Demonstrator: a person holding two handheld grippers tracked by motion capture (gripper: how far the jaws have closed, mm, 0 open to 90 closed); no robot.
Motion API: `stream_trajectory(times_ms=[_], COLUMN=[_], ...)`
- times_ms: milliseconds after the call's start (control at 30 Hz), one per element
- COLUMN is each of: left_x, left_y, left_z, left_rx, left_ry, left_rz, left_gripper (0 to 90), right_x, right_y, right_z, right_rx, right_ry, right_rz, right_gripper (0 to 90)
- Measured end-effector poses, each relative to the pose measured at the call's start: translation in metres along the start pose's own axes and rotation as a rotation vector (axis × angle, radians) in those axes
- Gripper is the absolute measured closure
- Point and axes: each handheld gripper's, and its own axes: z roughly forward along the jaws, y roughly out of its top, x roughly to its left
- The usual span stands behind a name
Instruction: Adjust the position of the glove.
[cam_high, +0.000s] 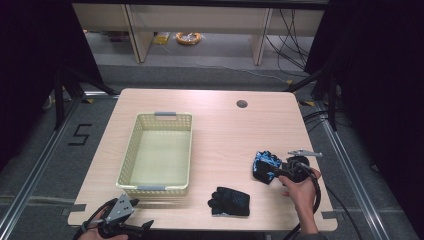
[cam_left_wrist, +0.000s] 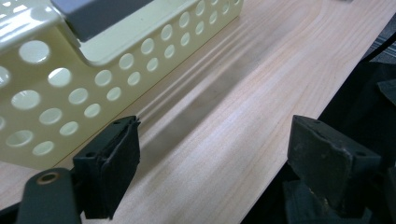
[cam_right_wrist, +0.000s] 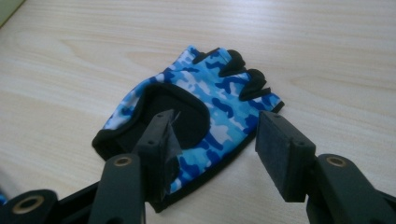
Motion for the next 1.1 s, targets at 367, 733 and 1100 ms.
stream_trajectory(times_ms=[367,733,1100], left_x=[-0.001,-0.001,-0.003], left_y=[0.000,0.000,0.000], left_z=[0.000,0.002,0.002], left_rx=[0.001,0.005,0.005], left_ry=[0.002,0.003,-0.004], left_rz=[-0.026,-0.009,-0.021], left_gripper=[16.6,16.6,16.6], right_x=[0.009,0.009,0.002], right_y=[-0.005,-0.001,0.000], right_z=[0.022,0.031,0.032], right_rx=[0.045,0.025,0.012], right_ry=[-0.076,-0.148,-0.100], right_rz=[0.166,0.033,-0.094], right_gripper=[44.8,57.4,83.1])
